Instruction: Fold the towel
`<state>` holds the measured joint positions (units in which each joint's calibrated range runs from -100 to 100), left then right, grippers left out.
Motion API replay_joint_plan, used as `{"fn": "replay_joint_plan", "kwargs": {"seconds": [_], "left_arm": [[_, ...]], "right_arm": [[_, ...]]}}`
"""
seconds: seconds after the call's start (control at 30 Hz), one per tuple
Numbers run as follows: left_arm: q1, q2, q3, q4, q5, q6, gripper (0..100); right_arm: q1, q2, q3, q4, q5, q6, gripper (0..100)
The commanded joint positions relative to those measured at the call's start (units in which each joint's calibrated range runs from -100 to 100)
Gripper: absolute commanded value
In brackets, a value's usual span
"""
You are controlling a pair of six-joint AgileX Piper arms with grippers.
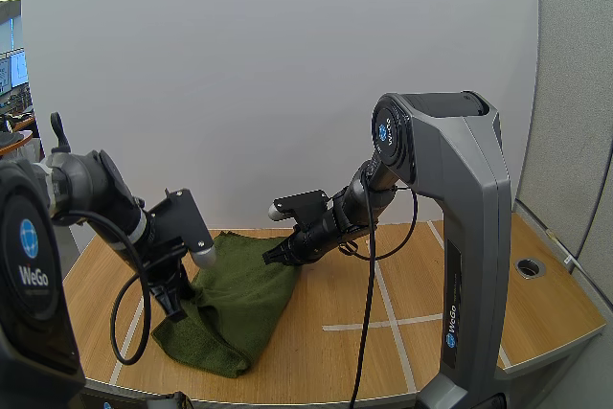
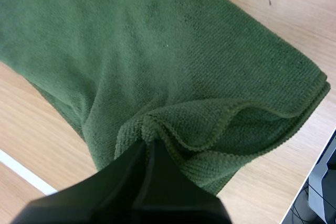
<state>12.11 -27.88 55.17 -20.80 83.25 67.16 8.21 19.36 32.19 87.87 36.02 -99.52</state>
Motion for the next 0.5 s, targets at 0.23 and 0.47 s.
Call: {"fn": "replay_joint_plan", "kwargs": {"seconds": [0.23,0.47], "left_arm": [[0.15,-0.1,8.9,7.6,-13.3,-1.8,0],[0.15,-0.1,11.7,7.8,-21.0,-1.9,0]], "right_arm": [[0.0,0.4,0.0,0.2,-0.4,-0.5,0],[0.0,0.4,0.0,0.1,-0.4,-0.5,0]]}}
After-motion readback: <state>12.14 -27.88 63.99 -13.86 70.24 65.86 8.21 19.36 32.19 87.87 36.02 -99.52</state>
